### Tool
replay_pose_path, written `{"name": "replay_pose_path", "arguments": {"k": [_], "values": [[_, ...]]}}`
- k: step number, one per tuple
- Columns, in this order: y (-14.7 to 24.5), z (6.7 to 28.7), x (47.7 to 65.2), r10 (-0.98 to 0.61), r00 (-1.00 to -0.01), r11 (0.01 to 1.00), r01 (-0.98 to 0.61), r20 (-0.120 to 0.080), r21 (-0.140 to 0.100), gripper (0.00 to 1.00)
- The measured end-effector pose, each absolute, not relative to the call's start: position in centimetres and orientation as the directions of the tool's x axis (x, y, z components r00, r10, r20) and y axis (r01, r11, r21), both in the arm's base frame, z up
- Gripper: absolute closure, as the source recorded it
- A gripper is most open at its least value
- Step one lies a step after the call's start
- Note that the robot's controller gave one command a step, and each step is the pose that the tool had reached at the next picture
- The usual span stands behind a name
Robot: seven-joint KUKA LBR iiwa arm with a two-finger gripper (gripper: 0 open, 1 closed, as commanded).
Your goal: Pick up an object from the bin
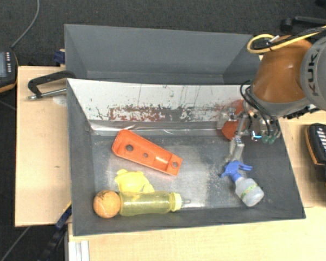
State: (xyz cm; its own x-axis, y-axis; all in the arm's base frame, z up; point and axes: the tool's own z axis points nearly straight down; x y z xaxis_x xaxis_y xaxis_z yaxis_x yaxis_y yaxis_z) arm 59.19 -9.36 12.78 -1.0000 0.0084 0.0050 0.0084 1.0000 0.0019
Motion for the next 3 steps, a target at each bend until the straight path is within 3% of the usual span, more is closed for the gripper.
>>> {"name": "replay_pose_path", "arguments": {"k": [1, 2, 3], "values": [[-8.8, 9.9, 59.1, 0.01, -1.0, 1.0, 0.01, -0.015, 0.001, 0.0], [-13.0, 9.0, 56.0, -0.119, -0.993, 0.993, -0.119, 0.002, 0.004, 0.0], [-15.1, 8.5, 56.1, -0.153, -0.988, 0.988, -0.153, -0.008, -0.002, 0.0]]}}
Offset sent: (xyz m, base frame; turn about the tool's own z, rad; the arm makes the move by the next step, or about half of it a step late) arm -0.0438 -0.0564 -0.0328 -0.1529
